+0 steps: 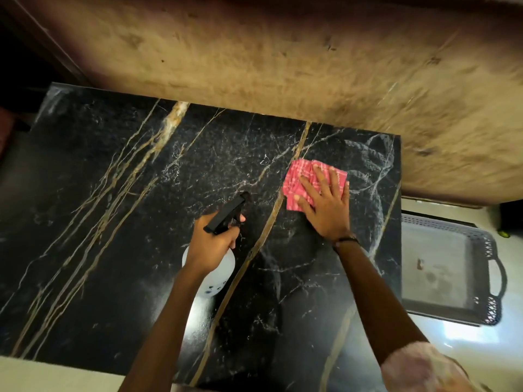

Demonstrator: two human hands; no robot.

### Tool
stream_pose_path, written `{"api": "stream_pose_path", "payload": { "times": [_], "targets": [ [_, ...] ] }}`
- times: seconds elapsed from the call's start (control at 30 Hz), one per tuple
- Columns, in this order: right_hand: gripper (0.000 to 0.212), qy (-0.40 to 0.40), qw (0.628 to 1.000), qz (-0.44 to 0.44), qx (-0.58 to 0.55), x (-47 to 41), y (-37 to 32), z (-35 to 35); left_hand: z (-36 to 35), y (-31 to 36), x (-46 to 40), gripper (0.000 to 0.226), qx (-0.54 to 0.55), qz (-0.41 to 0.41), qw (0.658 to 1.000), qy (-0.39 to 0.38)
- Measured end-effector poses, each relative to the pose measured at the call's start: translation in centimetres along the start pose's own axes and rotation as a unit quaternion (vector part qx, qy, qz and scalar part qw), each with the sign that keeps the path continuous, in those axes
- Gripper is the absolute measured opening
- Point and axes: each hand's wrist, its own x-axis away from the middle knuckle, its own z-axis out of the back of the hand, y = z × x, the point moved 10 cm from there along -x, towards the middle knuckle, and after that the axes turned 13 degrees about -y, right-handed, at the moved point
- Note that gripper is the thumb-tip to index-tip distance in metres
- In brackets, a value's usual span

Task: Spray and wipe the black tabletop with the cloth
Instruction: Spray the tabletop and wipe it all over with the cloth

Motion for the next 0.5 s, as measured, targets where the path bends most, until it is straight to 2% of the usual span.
{"api": "stream_pose_path", "payload": {
  "times": [0.1,0.2,0.3,0.33,0.43,0.5],
  "targets": [
    [0.061,0.004,0.999,-0.030,-0.011,-2.2,-2.9,0.3,-0.2,-0.7,1.4,0.027,0.001,0.003,1.000,0.009],
    [0.058,-0.013,0.998,0.052,0.039,-0.9,-8.1,-1.8,-0.5,-1.4,2.8,0.025,0.003,0.010,1.000,0.014],
    [0.055,-0.024,0.987,0.149,0.060,4.9,-11.8,-4.7,-0.6,-2.3,4.3,0.024,-0.003,0.022,0.999,0.027],
    [0.054,-0.030,0.982,0.177,0.064,7.4,-12.1,-5.6,-0.7,-2.6,4.8,0.027,-0.007,0.024,0.999,0.032],
    [0.054,-0.041,0.972,0.215,0.085,12.8,-9.2,-6.9,-1.3,-3.1,6.0,0.013,-0.001,0.023,0.999,0.023],
    [0.054,-0.032,0.977,0.193,0.085,13.1,-5.7,-6.0,-1.5,-3.5,6.7,0.024,0.000,0.024,0.999,0.023]
  ]
}}
